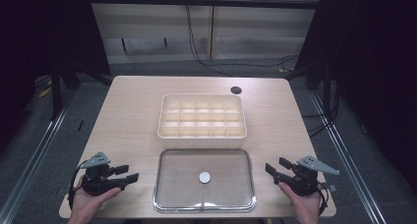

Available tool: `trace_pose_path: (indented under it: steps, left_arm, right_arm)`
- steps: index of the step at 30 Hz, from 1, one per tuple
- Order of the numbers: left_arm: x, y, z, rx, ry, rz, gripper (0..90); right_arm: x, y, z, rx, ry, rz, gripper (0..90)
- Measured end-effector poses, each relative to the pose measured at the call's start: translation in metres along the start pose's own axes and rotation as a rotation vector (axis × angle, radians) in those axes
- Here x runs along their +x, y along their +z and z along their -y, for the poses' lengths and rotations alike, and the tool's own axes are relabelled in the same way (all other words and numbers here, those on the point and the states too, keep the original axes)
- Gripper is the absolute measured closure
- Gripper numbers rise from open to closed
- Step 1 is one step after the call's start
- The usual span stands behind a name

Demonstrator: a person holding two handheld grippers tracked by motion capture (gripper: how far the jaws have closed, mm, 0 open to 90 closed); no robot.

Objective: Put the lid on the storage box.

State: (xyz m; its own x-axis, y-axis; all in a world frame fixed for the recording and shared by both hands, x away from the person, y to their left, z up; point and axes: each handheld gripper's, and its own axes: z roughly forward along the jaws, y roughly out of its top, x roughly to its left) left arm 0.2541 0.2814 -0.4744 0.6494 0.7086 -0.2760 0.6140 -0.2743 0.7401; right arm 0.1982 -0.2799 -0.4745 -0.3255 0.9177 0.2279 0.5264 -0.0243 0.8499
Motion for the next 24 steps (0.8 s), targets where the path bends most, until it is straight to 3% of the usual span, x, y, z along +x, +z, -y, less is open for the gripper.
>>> trace_pose_path:
  steps: [3,7,13,16,17,18,19,24]
  left_arm:
    - [-0.002,-0.001,0.000,-0.008,0.007,0.004,41.8]
    - [-0.002,-0.001,0.001,-0.010,-0.002,0.011,39.7]
    - [-0.003,-0.004,0.000,-0.013,-0.013,0.010,39.6]
    - [-0.007,-0.004,-0.002,-0.011,-0.018,0.029,39.6]
    - [-0.008,-0.003,-0.002,-0.017,-0.038,0.062,34.0]
    - [-0.012,0.000,-0.004,0.001,-0.021,0.081,33.8]
    - [-0.015,0.002,-0.005,0.012,0.011,0.062,34.2]
    - [-0.017,0.007,-0.010,0.023,0.019,0.059,33.5]
  right_arm:
    - [0.003,0.000,0.001,0.032,-0.008,-0.007,36.7]
    - [0.005,-0.001,-0.001,0.033,0.006,0.016,44.1]
    - [0.006,-0.004,-0.003,0.041,0.005,0.037,45.6]
    - [0.011,-0.005,-0.006,0.050,0.003,-0.007,46.4]
    - [0.016,-0.004,-0.010,0.074,0.002,-0.012,47.8]
    - [0.018,-0.003,-0.011,0.078,0.010,-0.010,47.9]
    - [0.018,-0.001,-0.012,0.092,0.013,-0.029,47.6]
    - [0.025,0.013,-0.019,0.130,0.012,-0.091,41.7]
